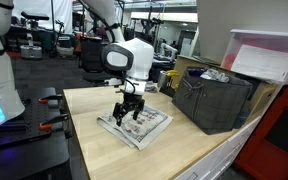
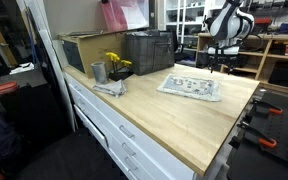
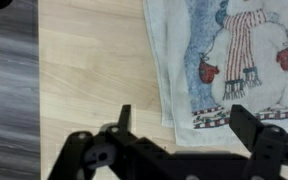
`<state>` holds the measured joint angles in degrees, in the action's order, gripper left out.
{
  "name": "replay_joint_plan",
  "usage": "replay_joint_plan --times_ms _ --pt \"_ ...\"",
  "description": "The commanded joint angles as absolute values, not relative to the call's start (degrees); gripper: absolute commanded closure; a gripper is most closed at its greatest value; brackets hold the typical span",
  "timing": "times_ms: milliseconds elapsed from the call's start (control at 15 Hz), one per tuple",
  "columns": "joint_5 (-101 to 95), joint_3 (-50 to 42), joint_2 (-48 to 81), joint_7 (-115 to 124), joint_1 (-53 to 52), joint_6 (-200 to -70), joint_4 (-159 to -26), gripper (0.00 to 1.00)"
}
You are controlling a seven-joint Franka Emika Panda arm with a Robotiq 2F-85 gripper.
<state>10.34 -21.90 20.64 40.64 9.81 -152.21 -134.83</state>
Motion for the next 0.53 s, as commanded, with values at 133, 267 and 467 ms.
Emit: replay_joint_plan --times_ms 133,267,467 --pt "15.95 -18.68 23.75 38.88 13.74 -150.47 -130.72 0.00" --pt "16.79 -18.19 24.88 38.61 14.26 -150.52 -130.20 0.00" --pt "17.31 -17.46 26.45 36.60 15.25 -151.25 -129.88 0.00"
